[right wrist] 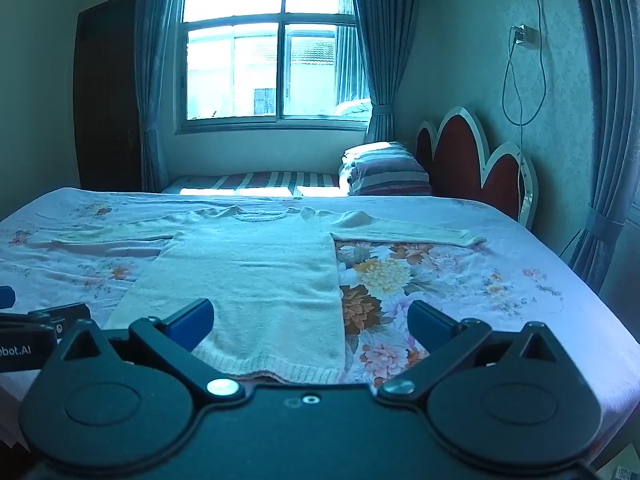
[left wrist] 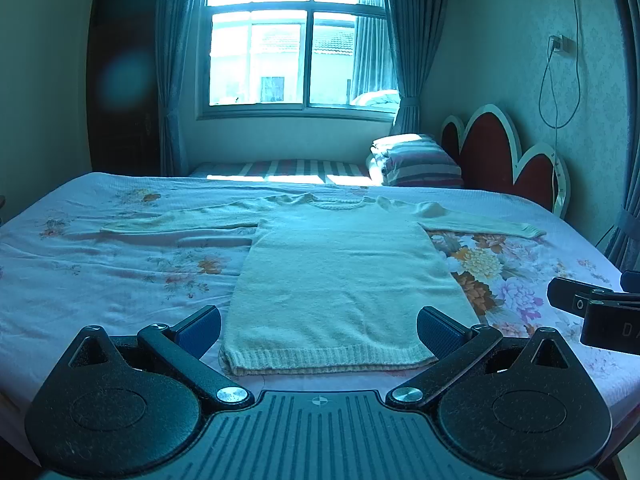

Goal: Fold small clothes

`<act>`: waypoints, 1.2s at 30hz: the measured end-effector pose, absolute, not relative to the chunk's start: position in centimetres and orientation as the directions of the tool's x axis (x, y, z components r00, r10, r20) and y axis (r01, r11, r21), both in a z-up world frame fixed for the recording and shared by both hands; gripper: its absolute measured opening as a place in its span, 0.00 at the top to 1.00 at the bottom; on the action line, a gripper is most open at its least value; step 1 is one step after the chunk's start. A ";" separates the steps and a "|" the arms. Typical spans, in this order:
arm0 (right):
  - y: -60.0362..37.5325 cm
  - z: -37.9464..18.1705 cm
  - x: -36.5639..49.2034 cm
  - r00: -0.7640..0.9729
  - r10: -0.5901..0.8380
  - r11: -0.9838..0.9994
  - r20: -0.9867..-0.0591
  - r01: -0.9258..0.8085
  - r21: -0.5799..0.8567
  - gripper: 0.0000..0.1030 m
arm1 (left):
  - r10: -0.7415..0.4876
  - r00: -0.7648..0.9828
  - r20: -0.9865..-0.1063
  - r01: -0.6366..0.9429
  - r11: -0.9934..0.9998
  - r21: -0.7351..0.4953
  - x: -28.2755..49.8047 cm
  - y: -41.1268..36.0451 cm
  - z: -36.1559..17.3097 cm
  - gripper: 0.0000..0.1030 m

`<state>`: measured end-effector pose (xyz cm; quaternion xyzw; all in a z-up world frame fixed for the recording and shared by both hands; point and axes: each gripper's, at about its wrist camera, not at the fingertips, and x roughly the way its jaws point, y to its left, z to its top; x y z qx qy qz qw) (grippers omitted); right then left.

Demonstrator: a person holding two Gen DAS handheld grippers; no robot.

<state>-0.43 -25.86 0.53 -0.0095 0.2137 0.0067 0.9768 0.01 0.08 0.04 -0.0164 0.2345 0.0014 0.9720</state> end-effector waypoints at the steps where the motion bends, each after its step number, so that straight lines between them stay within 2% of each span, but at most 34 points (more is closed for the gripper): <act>1: -25.7 0.3 -0.3 0.909 0.006 1.000 -0.418 -0.012 -0.013 0.00 | -0.004 0.891 -0.455 -0.011 0.999 -0.031 0.0 0.1 0.0 0.00; 36: -24.9 0.8 -0.5 0.912 0.010 1.000 -0.410 -0.017 -0.012 0.00 | 0.002 0.890 -0.457 -0.017 0.999 -0.029 -0.2 0.7 -0.1 0.00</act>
